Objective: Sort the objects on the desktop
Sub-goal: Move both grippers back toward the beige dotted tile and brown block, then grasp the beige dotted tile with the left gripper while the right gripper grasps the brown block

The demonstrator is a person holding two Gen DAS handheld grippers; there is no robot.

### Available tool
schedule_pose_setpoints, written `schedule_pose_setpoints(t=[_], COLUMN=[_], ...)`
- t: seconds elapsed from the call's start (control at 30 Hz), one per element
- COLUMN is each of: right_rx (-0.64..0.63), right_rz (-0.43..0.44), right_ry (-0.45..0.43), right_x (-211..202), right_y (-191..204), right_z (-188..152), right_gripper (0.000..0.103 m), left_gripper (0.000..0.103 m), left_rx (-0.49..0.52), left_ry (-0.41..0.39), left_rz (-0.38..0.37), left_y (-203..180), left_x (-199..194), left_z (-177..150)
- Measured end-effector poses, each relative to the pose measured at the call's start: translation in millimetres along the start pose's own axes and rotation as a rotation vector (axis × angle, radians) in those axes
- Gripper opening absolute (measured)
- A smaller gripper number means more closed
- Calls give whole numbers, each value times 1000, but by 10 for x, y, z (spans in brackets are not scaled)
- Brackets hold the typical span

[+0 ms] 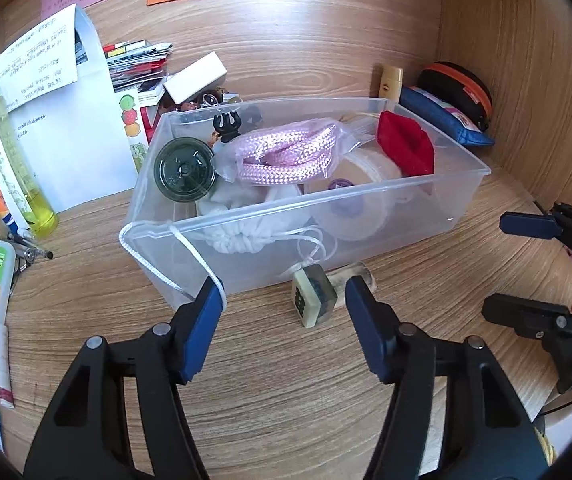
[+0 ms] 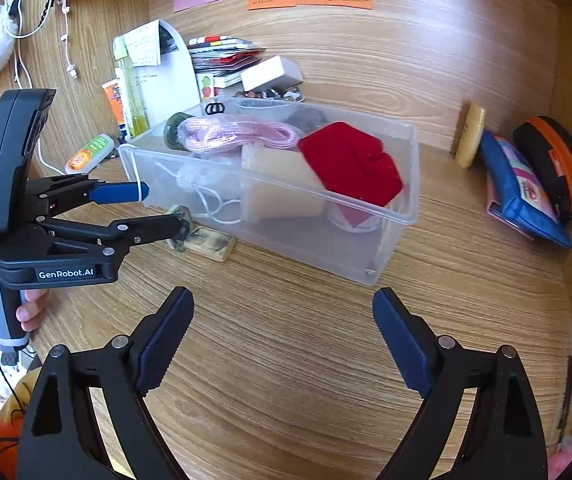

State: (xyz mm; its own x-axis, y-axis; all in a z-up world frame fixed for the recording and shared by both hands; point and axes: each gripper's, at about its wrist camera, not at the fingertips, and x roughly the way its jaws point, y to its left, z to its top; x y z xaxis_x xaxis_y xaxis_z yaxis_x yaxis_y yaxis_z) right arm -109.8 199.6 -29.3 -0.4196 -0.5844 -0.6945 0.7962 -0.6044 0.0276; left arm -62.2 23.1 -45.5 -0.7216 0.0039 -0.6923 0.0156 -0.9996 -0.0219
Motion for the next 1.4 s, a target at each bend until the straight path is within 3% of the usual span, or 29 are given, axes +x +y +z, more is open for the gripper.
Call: schedule_pose_setpoints(t=[0.1, 0.5, 0.63, 0.77, 0.87, 1.2, 1.33, 1.4], right_rx=[-10, 10, 4, 10, 7, 51, 48, 45], right_rz=[14, 49, 44, 58, 54, 70, 61, 51], right_ry=[0, 31, 32, 23, 27, 52, 81, 96], right_x=[12, 108, 103, 69, 83, 186, 276, 342], right_y=[61, 103, 122, 105, 95, 55, 93, 116], right_z=[-4, -53, -67, -89, -97, -69, -24, 19], right_gripper=[89, 89, 89, 89, 89, 89, 89, 89], left_gripper=[55, 55, 55, 55, 55, 55, 38, 37], left_rx=[-14, -28, -69, -97, -112, -15, -27, -49], left_ry=[-15, -44, 2, -20, -2, 48, 78, 103], left_rz=[21, -56, -110, -39, -67, -64, -62, -85], left_y=[35, 74, 109, 158, 191, -86, -53, -17], left_x=[-81, -431, -356, -360, -343, -33, 144, 220], left_z=[-32, -194, -173, -181, -190, -70, 13, 28])
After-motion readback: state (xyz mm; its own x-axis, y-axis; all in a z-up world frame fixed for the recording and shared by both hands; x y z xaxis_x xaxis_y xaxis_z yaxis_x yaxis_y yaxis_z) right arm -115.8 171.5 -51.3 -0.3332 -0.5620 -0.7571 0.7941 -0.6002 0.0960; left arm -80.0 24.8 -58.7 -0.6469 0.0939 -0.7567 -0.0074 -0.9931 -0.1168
